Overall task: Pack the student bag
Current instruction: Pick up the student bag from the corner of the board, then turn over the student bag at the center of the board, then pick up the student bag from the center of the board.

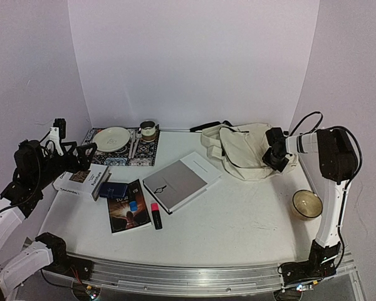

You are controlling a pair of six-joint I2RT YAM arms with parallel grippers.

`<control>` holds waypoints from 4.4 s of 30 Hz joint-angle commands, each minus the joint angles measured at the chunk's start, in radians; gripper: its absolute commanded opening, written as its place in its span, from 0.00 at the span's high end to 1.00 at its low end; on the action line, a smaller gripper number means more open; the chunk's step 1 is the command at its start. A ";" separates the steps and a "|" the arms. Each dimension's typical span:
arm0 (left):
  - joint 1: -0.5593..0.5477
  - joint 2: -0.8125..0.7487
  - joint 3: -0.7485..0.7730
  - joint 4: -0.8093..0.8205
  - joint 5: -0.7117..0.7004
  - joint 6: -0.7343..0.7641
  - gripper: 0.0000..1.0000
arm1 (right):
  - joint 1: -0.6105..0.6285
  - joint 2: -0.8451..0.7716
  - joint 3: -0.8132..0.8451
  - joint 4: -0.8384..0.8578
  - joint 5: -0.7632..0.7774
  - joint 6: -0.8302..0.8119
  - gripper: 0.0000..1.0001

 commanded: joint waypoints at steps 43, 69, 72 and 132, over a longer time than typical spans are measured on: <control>-0.002 0.018 0.036 0.048 0.029 0.006 0.00 | 0.262 -0.350 0.669 -0.155 0.427 -1.841 1.00; -0.002 -0.019 0.034 0.048 0.045 0.003 0.01 | 0.843 -0.637 -0.224 -0.140 0.480 -1.728 0.86; -0.003 -0.023 0.033 0.048 0.045 0.005 0.01 | 0.926 -0.628 -0.218 -0.269 0.484 -1.582 0.75; -0.388 0.339 0.046 0.000 0.111 -0.518 0.05 | 0.921 -0.331 -0.214 -0.498 0.163 -0.778 0.72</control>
